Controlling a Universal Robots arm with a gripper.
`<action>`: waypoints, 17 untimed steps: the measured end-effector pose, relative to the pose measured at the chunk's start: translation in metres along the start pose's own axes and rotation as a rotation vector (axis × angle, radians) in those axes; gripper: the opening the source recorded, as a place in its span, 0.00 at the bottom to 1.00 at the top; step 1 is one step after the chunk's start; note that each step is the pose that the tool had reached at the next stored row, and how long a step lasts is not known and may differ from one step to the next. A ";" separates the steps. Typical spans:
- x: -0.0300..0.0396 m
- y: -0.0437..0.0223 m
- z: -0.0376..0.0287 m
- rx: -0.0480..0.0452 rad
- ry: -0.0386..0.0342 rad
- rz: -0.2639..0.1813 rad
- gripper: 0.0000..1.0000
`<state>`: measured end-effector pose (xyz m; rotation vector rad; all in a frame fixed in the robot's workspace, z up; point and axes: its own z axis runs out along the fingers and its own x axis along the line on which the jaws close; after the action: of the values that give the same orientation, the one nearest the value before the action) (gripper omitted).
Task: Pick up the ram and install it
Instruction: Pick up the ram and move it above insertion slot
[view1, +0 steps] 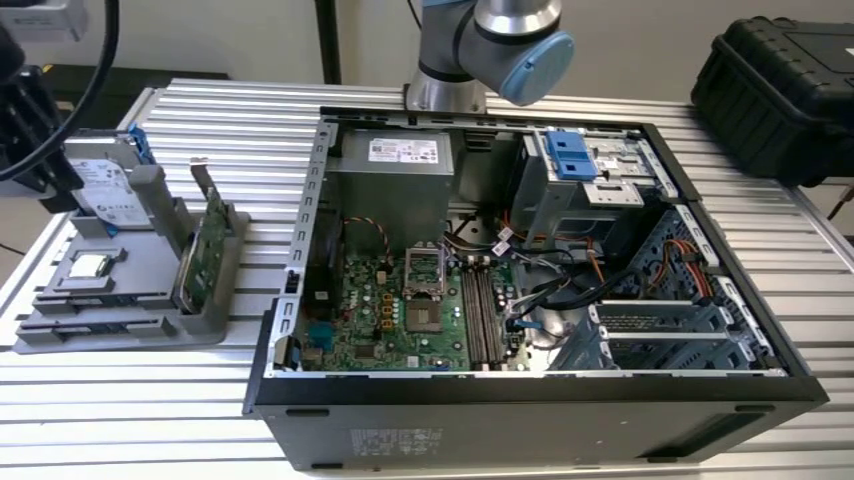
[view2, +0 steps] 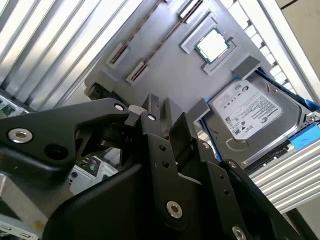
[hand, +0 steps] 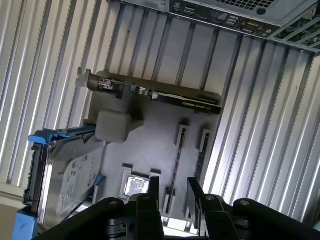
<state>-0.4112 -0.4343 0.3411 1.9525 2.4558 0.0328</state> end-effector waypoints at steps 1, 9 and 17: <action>0.0001 0.0000 0.0001 0.0001 -0.0003 0.011 1.00; 0.0000 -0.0001 0.0008 0.0015 -0.0023 0.101 1.00; 0.0000 -0.0001 0.0013 0.0026 -0.0038 0.176 1.00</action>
<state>-0.4112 -0.4343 0.3398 2.1613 2.2749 0.0263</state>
